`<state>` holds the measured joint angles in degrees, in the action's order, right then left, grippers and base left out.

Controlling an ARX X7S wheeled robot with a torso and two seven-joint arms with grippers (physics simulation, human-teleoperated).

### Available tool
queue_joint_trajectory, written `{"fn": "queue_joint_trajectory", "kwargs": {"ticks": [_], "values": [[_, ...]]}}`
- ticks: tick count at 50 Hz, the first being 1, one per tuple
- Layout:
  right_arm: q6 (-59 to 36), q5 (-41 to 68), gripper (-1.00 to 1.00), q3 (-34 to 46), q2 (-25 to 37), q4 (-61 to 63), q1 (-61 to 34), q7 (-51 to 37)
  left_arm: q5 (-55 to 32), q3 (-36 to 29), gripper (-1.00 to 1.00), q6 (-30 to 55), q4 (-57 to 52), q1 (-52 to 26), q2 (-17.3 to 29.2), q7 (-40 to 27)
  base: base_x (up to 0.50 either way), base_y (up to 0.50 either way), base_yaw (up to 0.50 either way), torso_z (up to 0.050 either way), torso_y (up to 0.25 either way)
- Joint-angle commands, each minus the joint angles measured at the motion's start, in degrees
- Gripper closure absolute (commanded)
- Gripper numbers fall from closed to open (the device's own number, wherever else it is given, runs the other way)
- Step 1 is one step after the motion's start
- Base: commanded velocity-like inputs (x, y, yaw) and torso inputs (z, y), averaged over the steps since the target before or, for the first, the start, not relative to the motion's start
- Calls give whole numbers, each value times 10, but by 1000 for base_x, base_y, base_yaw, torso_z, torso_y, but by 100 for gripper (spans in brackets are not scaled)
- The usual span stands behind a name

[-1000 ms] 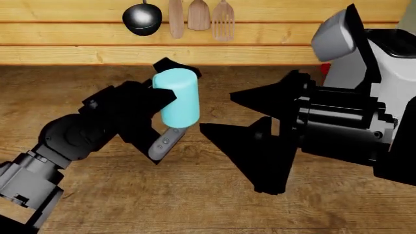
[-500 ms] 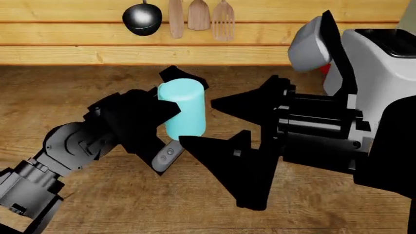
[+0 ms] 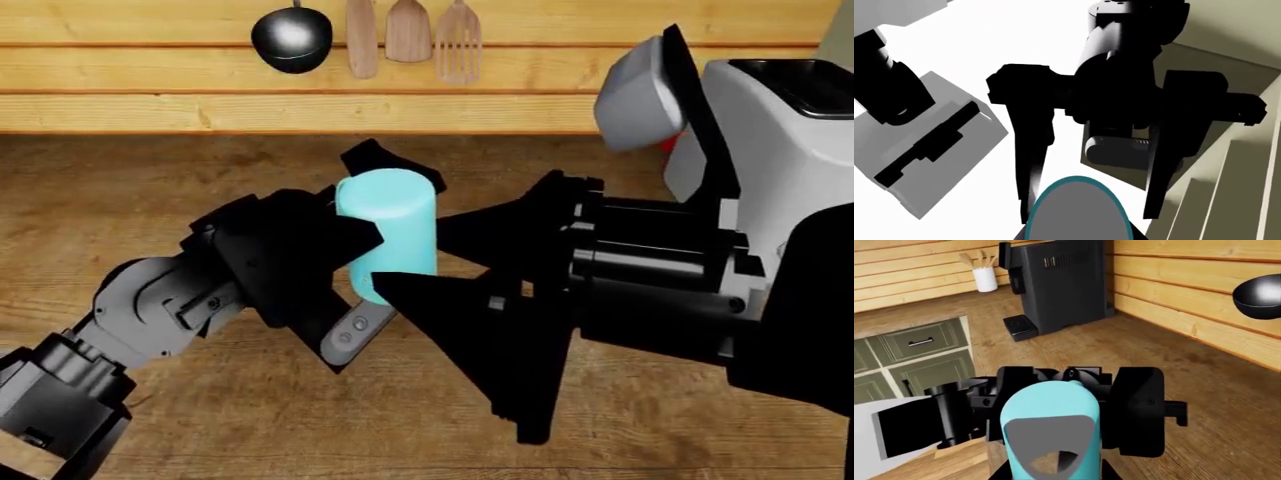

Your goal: A wet mug is on the counter and needs to be dried. Pick it up and place it upside down in the open cabinet.

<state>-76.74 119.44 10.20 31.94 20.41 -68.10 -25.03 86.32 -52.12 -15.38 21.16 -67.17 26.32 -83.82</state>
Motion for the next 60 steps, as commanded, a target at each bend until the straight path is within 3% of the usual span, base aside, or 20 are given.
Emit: {"fn": "queue_joint_trajectory", "kwargs": {"ticks": [1,5,6,16,19,23,26,32,39,43,46,49,52,57,60], "values": [[3,-41,100,0,-5,-8,3,5,-7,2,100,-8,-9,1,-4,7,0,0,0,0,0],[0,-63,100,-1,-8,-10,2,11,-22,2,100,-20,-8,1,-3,17,0,0,0,0,0],[-2,-77,100,-2,-11,-13,3,19,-33,3,-100,-29,-8,1,-2,23,0,0,0,0,0],[2,-80,100,-8,2,-22,-20,26,-54,-4,-100,-63,-3,-6,6,23,0,0,0,0,1],[8,-53,100,-11,17,-24,-38,17,-42,-11,-100,-62,89,-35,-23,6,0,0,0,0,0],[33,29,100,1,52,-11,-85,-29,-8,-34,-100,-54,337,-105,-111,-60,0,0,0,0,0],[44,66,100,9,74,-8,-116,-51,14,-20,-100,-51,425,-126,-145,-62,0,0,0,0,0],[35,36,100,-5,83,-35,-145,-36,24,4,-100,-66,536,-156,-170,-62,0,0,0,0,0],[15,-81,100,-22,72,-73,-151,12,-33,9,-100,-125,538,-159,-157,-9,0,0,0,0,0],[18,-125,100,-30,81,-86,-147,22,-162,39,-100,-235,538,-157,-141,120,0,0,0,0,0],[23,-143,100,-32,83,-91,-145,23,-320,87,-100,-306,538,-149,-129,288,0,0,0,0,0],[27,-148,100,-30,82,-91,-144,18,-492,170,-100,-317,536,-134,-133,504,0,0,0,0,0],[30,-149,100,-28,80,-90,-144,15,-639,264,-100,-164,346,-50,-123,732,0,0,0,0,0],[34,-147,100,-29,84,-89,-147,7,-723,310,-100,-21,222,-8,-123,845,0,0,0,0,0],[40,-156,100,-27,81,-80,-146,-3,-769,341,-100,128,121,10,-125,905,0,0,0,0,0]]}}
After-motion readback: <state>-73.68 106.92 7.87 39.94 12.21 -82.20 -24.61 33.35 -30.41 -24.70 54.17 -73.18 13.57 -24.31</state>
